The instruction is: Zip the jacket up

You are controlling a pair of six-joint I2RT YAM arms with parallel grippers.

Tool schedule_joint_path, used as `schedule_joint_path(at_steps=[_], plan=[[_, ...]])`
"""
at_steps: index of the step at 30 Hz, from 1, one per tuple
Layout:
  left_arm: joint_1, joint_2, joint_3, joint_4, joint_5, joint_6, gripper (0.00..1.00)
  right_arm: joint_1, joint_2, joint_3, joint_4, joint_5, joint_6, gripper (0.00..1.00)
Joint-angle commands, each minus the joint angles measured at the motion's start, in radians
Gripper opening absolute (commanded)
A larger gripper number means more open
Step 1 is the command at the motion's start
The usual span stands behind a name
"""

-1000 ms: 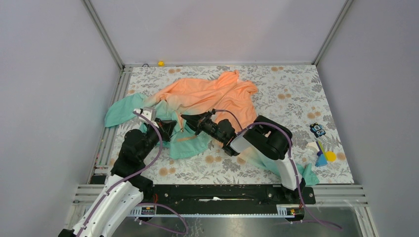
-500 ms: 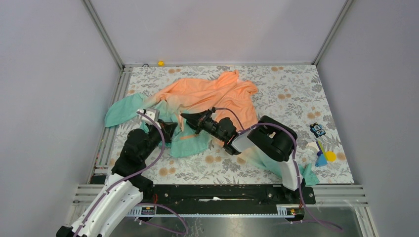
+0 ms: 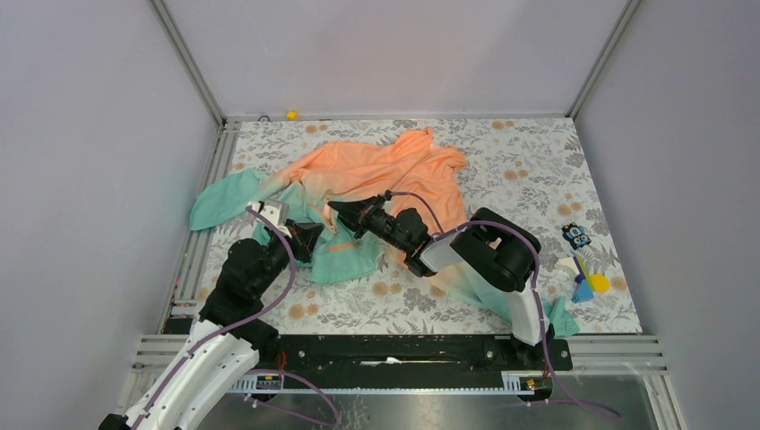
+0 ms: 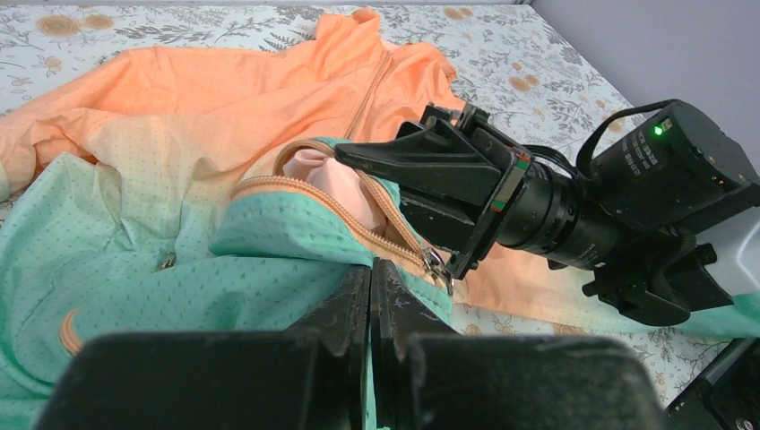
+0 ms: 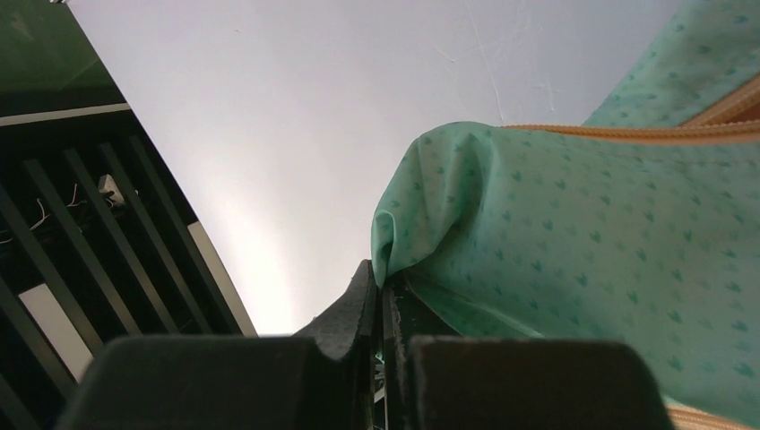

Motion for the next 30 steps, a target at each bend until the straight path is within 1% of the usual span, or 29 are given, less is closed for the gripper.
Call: schedule_joint_path(at_steps=[1, 4, 9, 12, 15, 16, 20, 23, 25, 28, 30], plan=[[-0.015, 0.006, 0.006, 0.040, 0.017, -0.005, 0.00, -0.013, -0.015, 0.069, 0.003, -0.022, 0.162, 0.00], [-0.023, 0.019, 0.010, 0.036, 0.020, -0.005, 0.00, -0.013, -0.007, 0.087, -0.001, -0.031, 0.160, 0.00], [-0.025, 0.035, 0.049, -0.011, -0.030, -0.035, 0.01, -0.013, -0.013, 0.069, 0.009, -0.033, 0.149, 0.00], [-0.025, 0.025, 0.070, -0.039, -0.065, -0.119, 0.16, -0.013, -0.004, 0.066, 0.027, -0.036, 0.151, 0.00], [-0.025, 0.017, 0.097, -0.099, -0.125, -0.240, 0.38, -0.014, 0.005, 0.065, 0.045, -0.036, 0.153, 0.00], [-0.025, 0.018, 0.111, -0.129, -0.136, -0.275, 0.43, -0.013, 0.007, 0.064, 0.046, -0.036, 0.153, 0.00], [-0.025, 0.026, 0.174, -0.298, -0.172, -0.439, 0.52, -0.013, 0.011, 0.060, 0.054, -0.035, 0.150, 0.00], [-0.025, 0.019, 0.213, -0.427, -0.216, -0.612, 0.57, -0.013, 0.014, 0.058, 0.062, -0.034, 0.149, 0.00], [-0.025, -0.010, 0.214, -0.463, -0.216, -0.708, 0.57, -0.013, 0.015, 0.058, 0.065, -0.035, 0.148, 0.00], [-0.025, -0.073, 0.181, -0.454, -0.212, -0.829, 0.55, -0.013, 0.017, 0.059, 0.069, -0.035, 0.148, 0.00], [-0.025, -0.113, 0.145, -0.403, -0.204, -0.858, 0.54, -0.013, 0.019, 0.061, 0.073, -0.036, 0.148, 0.00]])
